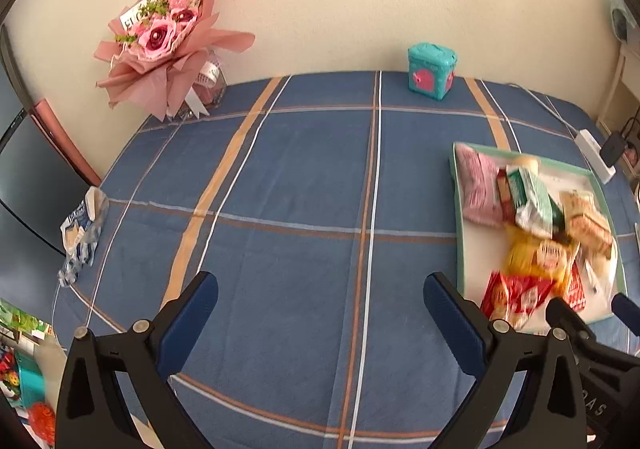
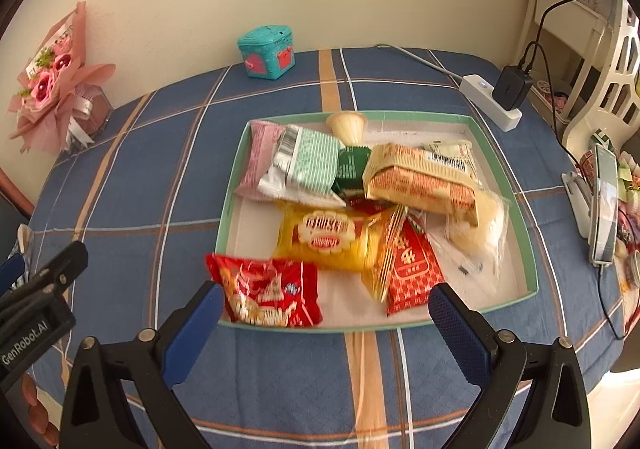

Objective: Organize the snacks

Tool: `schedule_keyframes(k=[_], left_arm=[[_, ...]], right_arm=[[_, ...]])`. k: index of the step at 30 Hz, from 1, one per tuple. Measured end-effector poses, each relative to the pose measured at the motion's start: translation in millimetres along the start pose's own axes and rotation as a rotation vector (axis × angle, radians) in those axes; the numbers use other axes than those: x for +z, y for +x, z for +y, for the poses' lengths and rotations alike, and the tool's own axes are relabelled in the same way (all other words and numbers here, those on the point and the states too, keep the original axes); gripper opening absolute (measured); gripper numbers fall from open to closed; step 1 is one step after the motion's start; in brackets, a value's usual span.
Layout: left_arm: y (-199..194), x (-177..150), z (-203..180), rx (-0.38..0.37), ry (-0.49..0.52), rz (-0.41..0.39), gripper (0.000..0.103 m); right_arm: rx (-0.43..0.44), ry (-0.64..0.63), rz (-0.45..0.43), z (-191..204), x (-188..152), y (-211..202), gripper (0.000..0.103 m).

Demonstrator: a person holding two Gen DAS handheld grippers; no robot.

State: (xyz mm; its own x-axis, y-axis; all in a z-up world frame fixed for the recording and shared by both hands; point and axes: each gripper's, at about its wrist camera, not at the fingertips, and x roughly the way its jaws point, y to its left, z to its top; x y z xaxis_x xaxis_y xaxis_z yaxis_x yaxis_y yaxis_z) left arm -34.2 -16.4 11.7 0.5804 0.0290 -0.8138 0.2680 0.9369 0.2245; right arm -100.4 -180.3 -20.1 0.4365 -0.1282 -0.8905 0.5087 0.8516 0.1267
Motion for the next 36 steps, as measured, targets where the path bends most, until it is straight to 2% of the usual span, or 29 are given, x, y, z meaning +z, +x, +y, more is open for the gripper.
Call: schedule_keyframes(k=[9,15,36], left_arm=[[2.0,-21.4,6.5,-0.024,-0.005,0.042,0.102],[-1.8,-22.0,12.9,-0.036,-0.029,0.030,0.102],[2.8,-22.2,13.2,-0.077,-0.020,0.059,0.102]], right_arm=[[0.009,-0.025,0.005,4.2,-18.0,-7.4,0.103],[0.011,-0.006,-0.020,1.5,-18.3,-14.4,0.103],[0.016,-0.016,-0.011,4.5,-16.4,-13.3,0.103]])
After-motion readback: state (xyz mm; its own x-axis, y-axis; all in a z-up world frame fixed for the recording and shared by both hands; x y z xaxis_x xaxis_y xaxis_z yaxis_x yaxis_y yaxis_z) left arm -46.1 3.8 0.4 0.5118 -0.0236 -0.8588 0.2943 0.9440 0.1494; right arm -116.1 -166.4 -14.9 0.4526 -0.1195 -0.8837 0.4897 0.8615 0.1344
